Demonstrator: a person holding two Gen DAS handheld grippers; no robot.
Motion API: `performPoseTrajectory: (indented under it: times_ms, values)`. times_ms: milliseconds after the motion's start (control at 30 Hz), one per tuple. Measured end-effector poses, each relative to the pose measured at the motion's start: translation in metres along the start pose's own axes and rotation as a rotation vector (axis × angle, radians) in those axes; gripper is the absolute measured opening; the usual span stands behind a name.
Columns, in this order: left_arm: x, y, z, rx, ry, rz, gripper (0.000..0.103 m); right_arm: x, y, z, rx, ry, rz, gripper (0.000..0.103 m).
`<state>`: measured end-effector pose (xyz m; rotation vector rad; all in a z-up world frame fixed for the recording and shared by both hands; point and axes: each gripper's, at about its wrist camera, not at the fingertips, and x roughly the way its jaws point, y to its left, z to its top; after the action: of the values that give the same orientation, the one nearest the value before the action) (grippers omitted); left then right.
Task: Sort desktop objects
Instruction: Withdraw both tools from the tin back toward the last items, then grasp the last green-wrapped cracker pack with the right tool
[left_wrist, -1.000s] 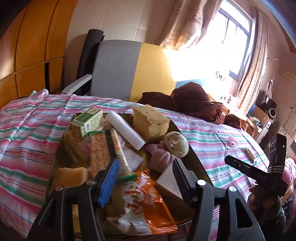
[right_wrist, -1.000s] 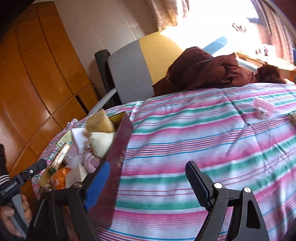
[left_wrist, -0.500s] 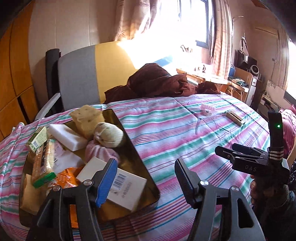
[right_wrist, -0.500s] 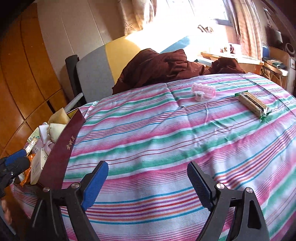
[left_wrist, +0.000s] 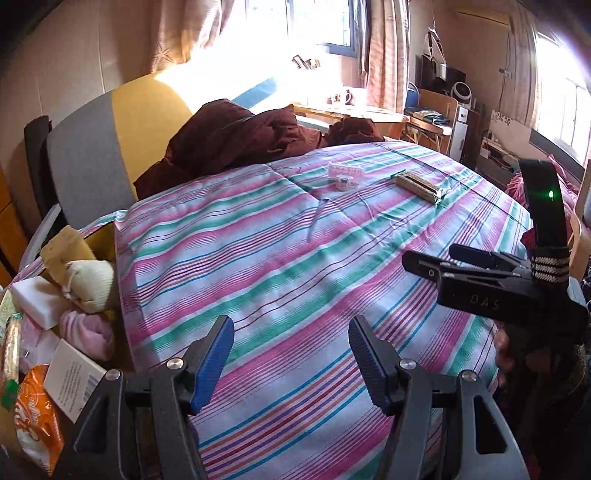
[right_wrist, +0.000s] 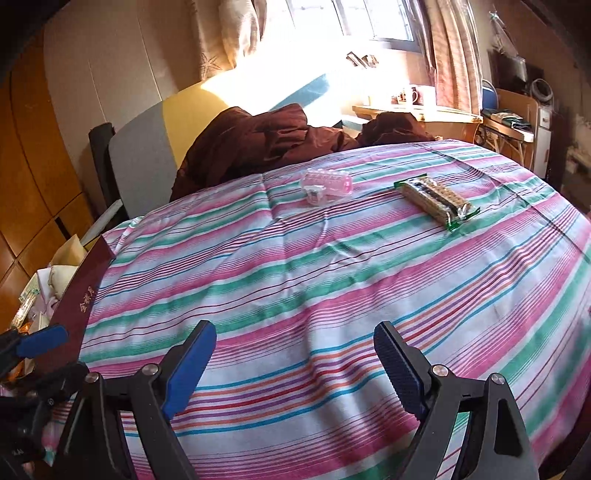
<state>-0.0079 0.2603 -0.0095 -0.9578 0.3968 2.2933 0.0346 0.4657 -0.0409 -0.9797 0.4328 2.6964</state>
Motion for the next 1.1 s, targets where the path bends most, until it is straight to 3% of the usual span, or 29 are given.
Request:
performPoseTrajectory:
  times_ms: [167,367,633,800,1000,1067,1100]
  values:
    - [0.024,-0.006,0.007,0.004,0.053,-0.046,0.066,0.009,-0.028,0.024,0.029,-0.003,-0.085,0.088]
    - [0.040,-0.005,0.024,-0.020,0.069,-0.086,0.066,0.030,-0.067,0.076,0.057,0.014,-0.237,0.088]
    - [0.058,0.000,0.030,-0.060,0.109,-0.144,0.066,0.103,-0.101,0.125,-0.086,0.211,-0.348,0.090]
    - [0.069,0.006,0.038,-0.097,0.124,-0.163,0.066,0.127,-0.123,0.132,-0.094,0.264,-0.317,0.090]
    - [0.082,0.006,0.044,-0.130,0.157,-0.189,0.066,0.132,-0.136,0.132,-0.027,0.227,-0.271,0.090]
    - [0.084,0.004,0.044,-0.135,0.165,-0.193,0.066,0.131,-0.133,0.130,-0.031,0.221,-0.262,0.087]
    - [0.085,0.003,0.044,-0.137,0.169,-0.195,0.066,0.129,-0.130,0.130,-0.040,0.220,-0.259,0.079]
